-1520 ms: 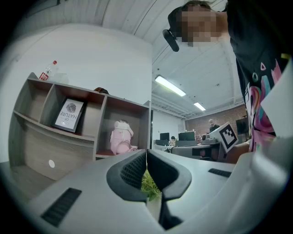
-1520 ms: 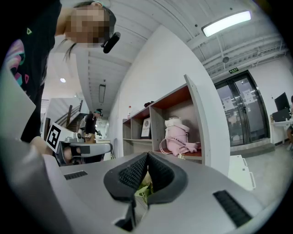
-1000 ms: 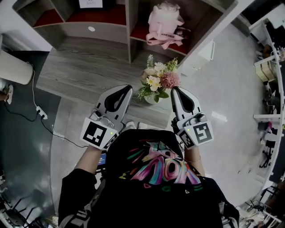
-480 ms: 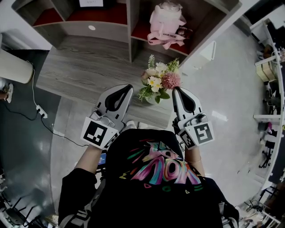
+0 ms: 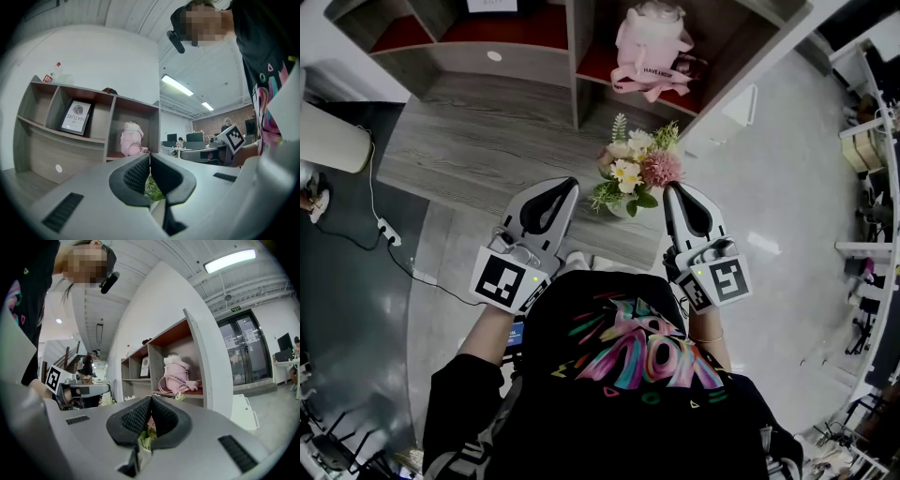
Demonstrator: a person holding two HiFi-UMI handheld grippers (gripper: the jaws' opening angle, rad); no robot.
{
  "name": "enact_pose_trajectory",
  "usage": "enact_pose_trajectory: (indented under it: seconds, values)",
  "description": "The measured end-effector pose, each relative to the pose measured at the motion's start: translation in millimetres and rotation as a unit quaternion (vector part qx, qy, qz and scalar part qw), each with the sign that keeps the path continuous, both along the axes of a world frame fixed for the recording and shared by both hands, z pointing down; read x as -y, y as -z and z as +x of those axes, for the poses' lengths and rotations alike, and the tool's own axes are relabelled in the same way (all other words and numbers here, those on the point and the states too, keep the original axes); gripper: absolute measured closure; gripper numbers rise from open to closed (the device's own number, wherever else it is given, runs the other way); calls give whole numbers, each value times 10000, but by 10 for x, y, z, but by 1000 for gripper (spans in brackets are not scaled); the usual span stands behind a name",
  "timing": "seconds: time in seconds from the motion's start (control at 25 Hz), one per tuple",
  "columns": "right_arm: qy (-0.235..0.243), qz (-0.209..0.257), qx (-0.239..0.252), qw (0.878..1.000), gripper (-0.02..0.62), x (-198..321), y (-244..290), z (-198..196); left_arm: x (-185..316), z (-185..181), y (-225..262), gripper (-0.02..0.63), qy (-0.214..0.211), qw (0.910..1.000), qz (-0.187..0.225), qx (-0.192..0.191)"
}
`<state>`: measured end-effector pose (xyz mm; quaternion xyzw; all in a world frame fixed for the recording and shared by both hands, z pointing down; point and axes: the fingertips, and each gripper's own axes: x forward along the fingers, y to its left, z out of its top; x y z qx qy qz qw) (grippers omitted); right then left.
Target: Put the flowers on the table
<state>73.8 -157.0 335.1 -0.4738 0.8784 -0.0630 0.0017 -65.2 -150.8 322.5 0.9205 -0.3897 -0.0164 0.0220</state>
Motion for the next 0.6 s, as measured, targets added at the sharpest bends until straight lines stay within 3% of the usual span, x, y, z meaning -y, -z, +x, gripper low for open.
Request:
enact_pose_trajectory:
  seconds: [0.6]
  values:
    - [38, -29, 99, 9999, 580, -10, -27, 5, -26, -37, -28, 580, 87, 10000, -25, 25]
